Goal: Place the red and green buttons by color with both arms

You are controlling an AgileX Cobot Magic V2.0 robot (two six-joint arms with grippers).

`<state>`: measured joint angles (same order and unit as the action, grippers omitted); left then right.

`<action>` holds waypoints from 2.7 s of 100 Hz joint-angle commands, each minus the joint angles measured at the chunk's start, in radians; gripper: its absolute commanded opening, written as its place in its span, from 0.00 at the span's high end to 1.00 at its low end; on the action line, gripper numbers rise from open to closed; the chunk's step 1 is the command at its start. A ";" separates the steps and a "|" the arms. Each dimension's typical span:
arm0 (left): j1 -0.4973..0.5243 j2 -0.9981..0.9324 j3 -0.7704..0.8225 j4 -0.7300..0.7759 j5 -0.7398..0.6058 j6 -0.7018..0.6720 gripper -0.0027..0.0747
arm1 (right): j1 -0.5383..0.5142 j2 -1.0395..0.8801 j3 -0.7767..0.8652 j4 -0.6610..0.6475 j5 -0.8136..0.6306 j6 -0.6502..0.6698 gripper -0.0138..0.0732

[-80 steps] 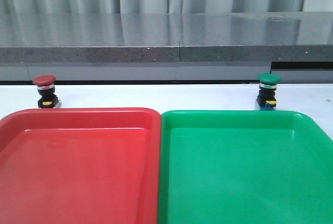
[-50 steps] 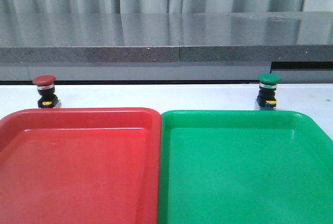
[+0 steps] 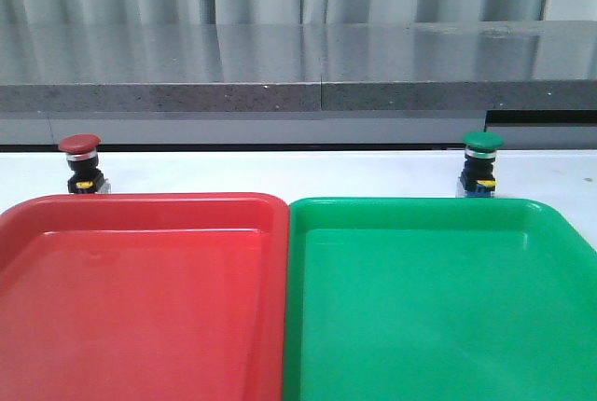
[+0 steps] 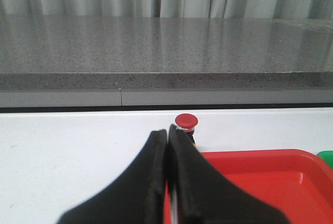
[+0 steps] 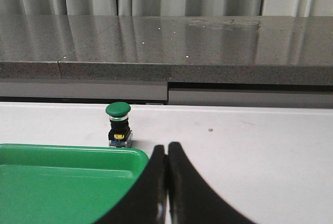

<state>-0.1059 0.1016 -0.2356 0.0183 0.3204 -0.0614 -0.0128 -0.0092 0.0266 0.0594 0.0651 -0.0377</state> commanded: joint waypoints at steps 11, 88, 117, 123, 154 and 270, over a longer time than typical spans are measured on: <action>-0.005 0.184 -0.240 -0.018 0.124 -0.012 0.99 | -0.008 -0.016 -0.013 -0.001 -0.071 -0.003 0.92; -0.005 0.634 -0.543 -0.018 0.454 -0.012 0.98 | -0.008 -0.016 -0.013 -0.001 -0.071 -0.003 0.92; -0.005 0.634 -0.543 -0.018 0.461 0.025 0.38 | -0.008 -0.016 -0.013 -0.001 -0.071 -0.003 0.92; -0.005 0.634 -0.543 -0.018 0.450 0.025 0.26 | -0.008 -0.016 -0.013 -0.001 -0.071 -0.003 0.92; -0.005 0.651 -0.543 -0.085 0.367 0.025 0.20 | -0.008 -0.016 -0.013 -0.001 -0.071 -0.003 0.92; -0.067 1.599 -1.090 -0.137 0.230 0.051 0.28 | -0.008 -0.016 -0.013 -0.001 -0.071 -0.003 0.92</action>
<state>-0.1656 1.6977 -1.2658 -0.1079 0.6061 -0.0070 -0.0128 -0.0092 0.0266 0.0594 0.0651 -0.0377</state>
